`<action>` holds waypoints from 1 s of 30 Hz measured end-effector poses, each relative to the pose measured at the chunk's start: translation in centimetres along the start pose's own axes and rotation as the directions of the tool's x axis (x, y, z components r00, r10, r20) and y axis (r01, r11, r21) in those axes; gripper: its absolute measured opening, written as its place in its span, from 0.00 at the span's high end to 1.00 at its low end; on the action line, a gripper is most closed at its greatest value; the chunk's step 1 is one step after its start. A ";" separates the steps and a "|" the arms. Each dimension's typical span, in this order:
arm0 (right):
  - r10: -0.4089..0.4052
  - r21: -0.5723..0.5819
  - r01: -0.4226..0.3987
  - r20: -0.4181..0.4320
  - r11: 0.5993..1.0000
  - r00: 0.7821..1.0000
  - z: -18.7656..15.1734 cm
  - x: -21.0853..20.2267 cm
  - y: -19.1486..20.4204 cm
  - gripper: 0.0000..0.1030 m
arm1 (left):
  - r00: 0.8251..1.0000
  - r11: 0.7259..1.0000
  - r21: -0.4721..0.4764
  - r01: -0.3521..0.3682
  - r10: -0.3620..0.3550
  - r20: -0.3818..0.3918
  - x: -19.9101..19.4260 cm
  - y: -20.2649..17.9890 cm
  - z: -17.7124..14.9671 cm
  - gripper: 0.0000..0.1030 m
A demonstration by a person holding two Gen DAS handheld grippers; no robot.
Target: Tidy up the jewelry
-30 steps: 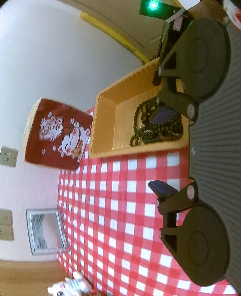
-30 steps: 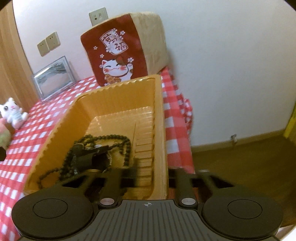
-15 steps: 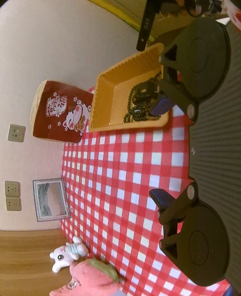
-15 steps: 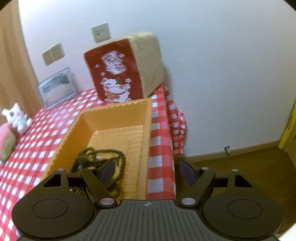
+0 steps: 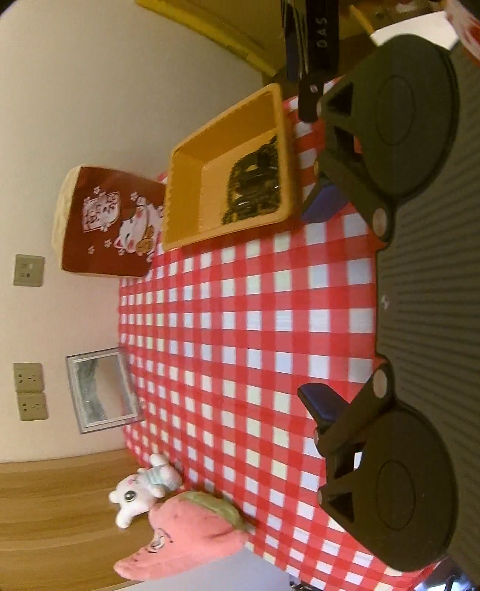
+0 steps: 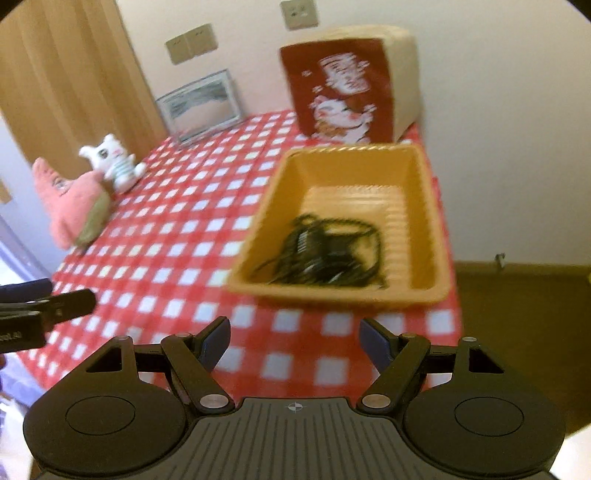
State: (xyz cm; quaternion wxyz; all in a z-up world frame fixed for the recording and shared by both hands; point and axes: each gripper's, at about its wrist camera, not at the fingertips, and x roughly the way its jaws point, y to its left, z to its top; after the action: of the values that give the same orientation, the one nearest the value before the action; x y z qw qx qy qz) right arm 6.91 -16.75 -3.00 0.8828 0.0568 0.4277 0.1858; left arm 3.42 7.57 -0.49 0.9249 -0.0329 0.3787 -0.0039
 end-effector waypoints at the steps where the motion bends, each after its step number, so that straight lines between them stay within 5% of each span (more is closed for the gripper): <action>1: 0.004 0.001 -0.004 -0.009 1.000 1.000 -0.2 -0.1 0.8 0.26 | 1.000 1.000 -0.006 0.007 -0.007 -0.007 -0.3 0.4 -0.2 0.10; 12: -0.017 0.020 0.018 -0.061 1.000 0.998 -2.7 -0.6 6.3 0.26 | 0.993 0.998 -0.031 0.056 -0.059 -0.107 -1.9 4.2 -2.8 0.11; 30: -0.030 0.013 0.030 -0.065 0.999 0.997 -3.7 -1.2 8.6 0.26 | 0.989 0.995 0.004 0.096 -0.095 -0.113 -2.3 4.8 -3.5 0.11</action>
State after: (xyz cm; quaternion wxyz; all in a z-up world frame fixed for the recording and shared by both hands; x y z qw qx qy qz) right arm 0.95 -9.48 -2.25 0.8708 0.0504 0.4581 0.1712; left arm -0.71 12.25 -1.69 0.9010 -0.0463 0.4283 -0.0516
